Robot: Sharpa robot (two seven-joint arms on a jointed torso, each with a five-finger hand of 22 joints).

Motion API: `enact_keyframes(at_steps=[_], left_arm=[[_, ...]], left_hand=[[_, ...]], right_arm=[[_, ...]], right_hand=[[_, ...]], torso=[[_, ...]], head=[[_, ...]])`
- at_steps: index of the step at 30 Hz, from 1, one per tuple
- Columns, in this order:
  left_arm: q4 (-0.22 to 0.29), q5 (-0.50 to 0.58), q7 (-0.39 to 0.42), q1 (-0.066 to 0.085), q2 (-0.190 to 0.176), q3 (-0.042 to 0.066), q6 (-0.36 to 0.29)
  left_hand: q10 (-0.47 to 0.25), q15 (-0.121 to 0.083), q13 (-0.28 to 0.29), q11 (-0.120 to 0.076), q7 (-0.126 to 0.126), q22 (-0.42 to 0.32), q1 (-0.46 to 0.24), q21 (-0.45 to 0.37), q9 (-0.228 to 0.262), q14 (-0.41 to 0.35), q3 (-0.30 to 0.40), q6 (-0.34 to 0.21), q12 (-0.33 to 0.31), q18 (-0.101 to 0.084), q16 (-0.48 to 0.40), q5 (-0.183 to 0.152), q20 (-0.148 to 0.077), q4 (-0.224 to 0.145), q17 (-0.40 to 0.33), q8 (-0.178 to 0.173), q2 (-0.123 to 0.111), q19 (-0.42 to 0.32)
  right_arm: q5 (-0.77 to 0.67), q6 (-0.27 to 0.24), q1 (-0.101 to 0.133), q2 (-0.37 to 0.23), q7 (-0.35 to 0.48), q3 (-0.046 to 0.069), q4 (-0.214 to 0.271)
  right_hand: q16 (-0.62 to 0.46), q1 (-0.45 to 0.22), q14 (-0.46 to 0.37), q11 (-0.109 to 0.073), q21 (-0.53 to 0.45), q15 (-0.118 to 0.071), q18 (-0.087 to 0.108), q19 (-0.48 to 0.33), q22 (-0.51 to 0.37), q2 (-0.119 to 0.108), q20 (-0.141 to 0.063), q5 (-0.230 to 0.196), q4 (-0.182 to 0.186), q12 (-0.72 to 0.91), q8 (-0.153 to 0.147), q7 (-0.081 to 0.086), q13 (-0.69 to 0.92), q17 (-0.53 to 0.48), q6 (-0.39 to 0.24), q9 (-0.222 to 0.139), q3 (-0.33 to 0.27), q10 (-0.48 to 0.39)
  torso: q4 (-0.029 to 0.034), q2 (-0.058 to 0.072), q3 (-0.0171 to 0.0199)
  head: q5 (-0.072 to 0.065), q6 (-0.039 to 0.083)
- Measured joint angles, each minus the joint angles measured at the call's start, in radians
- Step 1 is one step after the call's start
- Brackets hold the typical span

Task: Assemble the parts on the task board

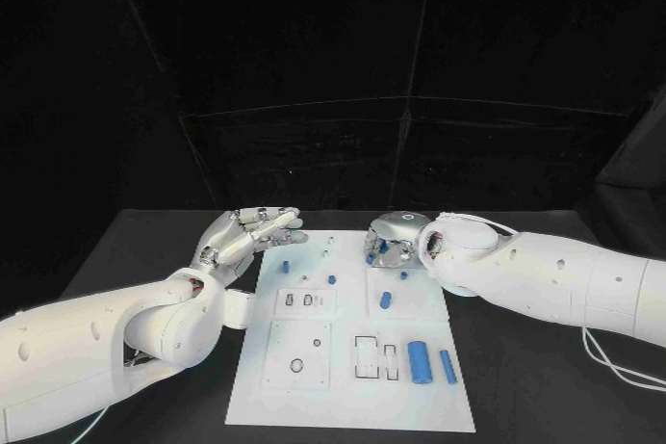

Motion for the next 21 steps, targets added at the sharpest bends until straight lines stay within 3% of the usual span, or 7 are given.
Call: enact_keyframes(at_steps=[6,7,9,14,19,21], left_arm=[[-0.002,0.000,0.000,0.000,0.001,0.000,0.001],[-0.003,0.000,0.000,0.000,0.002,0.000,0.002],[-0.003,0.000,0.000,0.001,0.002,0.000,0.002],[-0.005,0.000,0.000,0.001,0.003,0.000,0.004],[-0.006,0.000,0.000,0.002,0.004,0.000,0.005],[-0.007,0.000,0.000,0.002,0.003,0.000,0.005]], left_hand=[[0.000,0.000,0.000,0.000,0.000,0.000,0.000,0.000,0.000,0.000,0.000,0.000,-0.004,0.000,0.000,0.000,0.000,0.000,0.000,-0.004,0.000,0.000],[0.000,0.000,0.000,0.000,0.000,0.000,0.000,0.000,0.000,0.000,0.000,0.000,-0.004,0.000,0.000,0.000,0.000,0.000,0.000,-0.004,0.000,0.000],[0.000,0.003,0.000,0.000,0.000,-0.001,0.000,0.000,-0.001,0.003,0.003,0.000,-0.004,0.000,0.000,0.000,0.000,-0.003,0.000,-0.004,0.000,0.000],[0.000,0.004,-0.001,0.000,0.000,-0.001,0.000,0.000,-0.001,0.004,0.003,0.000,-0.004,0.000,0.000,0.000,0.000,-0.003,0.000,-0.004,0.000,0.000],[0.000,0.004,-0.001,0.000,0.000,-0.001,0.000,0.000,-0.001,0.004,0.003,0.000,-0.010,0.000,-0.005,0.000,0.000,-0.003,0.000,-0.004,0.000,0.000],[0.000,0.004,-0.001,0.000,0.000,-0.001,0.000,0.000,-0.001,0.004,0.003,0.000,-0.010,0.000,-0.005,0.000,0.000,-0.003,0.000,-0.004,0.000,0.000]], right_arm=[[0.000,0.006,0.000,0.005,-0.002,0.000,-0.005],[0.000,0.007,0.000,0.006,-0.002,0.000,-0.006],[-0.001,0.008,0.000,0.008,-0.003,0.000,-0.007],[-0.001,0.009,0.001,0.012,-0.005,0.000,-0.011],[-0.001,-0.003,0.001,0.012,-0.007,0.000,-0.008],[-0.001,-0.017,0.001,0.008,-0.007,0.001,-0.001]], right_hand=[[0.027,-0.009,0.000,-0.002,0.018,0.000,0.000,0.011,0.025,-0.001,0.000,0.000,0.003,0.000,0.000,-0.002,0.000,0.025,0.012,0.000,0.017,0.012],[0.035,-0.010,0.000,-0.005,0.019,0.000,-0.013,0.012,0.031,-0.001,0.001,-0.004,0.005,0.000,0.000,-0.002,0.000,0.033,0.015,0.000,0.021,0.015],[0.051,-0.014,0.000,-0.006,0.030,0.000,-0.016,0.020,0.045,0.004,-0.001,-0.007,0.007,0.000,0.000,-0.007,0.000,0.047,0.027,0.001,0.033,0.028],[0.090,-0.010,0.000,-0.016,0.053,0.000,-0.016,0.039,0.087,0.014,-0.007,-0.059,0.009,0.000,0.007,-0.012,0.002,0.085,0.056,0.003,0.076,0.060],[0.112,-0.008,-0.004,-0.025,0.075,-0.004,-0.017,0.056,0.119,0.019,-0.013,-0.068,0.012,0.007,0.015,-0.021,0.005,0.104,0.083,0.004,0.107,0.090],[0.119,-0.007,-0.004,-0.028,0.082,-0.004,-0.031,0.064,0.133,0.019,-0.014,-0.068,0.012,0.007,0.019,-0.027,0.005,0.111,0.089,0.005,0.116,0.099]], torso=[[-0.0001,0.000,0.0011],[-0.0001,0.001,0.0012],[-0.0005,0.001,0.0015],[-0.0006,0.001,0.0016],[-0.0008,0.001,0.0019],[-0.0012,0.001,0.0022]], head=[[0.000,-0.005],[0.000,-0.005],[0.000,-0.006],[-0.001,-0.007],[-0.001,-0.008],[0.001,-0.009]])
